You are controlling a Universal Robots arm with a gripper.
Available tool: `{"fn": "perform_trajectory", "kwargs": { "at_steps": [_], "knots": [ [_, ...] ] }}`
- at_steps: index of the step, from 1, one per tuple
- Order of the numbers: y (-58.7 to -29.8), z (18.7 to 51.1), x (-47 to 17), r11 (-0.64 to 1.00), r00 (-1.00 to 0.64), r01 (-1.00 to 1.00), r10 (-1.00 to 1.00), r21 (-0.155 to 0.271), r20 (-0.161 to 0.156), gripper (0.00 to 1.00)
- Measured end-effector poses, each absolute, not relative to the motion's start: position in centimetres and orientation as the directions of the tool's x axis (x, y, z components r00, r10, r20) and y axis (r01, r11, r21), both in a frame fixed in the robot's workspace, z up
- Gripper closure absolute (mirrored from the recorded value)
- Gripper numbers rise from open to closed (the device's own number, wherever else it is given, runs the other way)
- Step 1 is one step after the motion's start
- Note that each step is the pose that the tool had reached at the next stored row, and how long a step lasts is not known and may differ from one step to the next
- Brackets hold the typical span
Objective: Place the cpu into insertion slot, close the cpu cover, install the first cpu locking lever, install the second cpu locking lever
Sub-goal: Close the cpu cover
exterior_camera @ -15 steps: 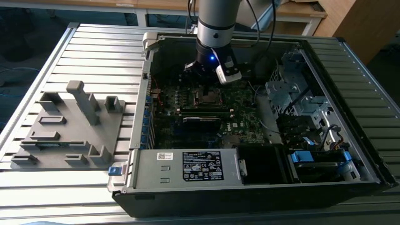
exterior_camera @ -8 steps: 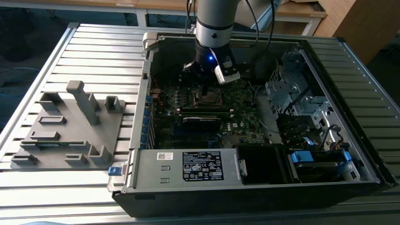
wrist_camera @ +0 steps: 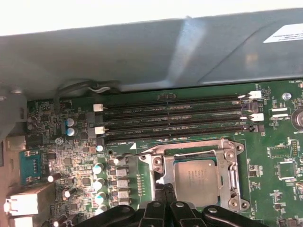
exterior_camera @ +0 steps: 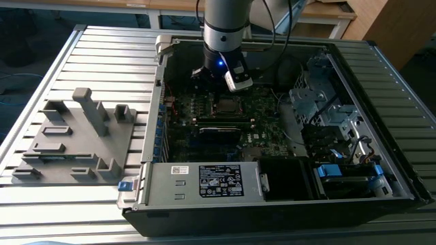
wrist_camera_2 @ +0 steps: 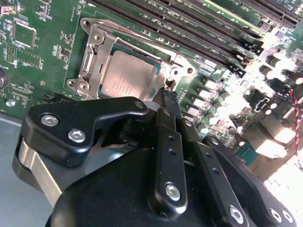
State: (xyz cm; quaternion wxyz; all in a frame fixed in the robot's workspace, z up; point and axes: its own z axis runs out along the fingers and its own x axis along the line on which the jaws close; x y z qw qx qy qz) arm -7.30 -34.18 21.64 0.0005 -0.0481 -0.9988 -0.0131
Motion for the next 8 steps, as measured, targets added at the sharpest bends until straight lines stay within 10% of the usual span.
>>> {"fn": "perform_trajectory", "kwargs": {
  "at_steps": [8],
  "knots": [
    [-34.2, 21.6, -5.9, 0.995, -0.995, 0.096, 0.096, 0.026, 0.001, 0.90]
  ]
}}
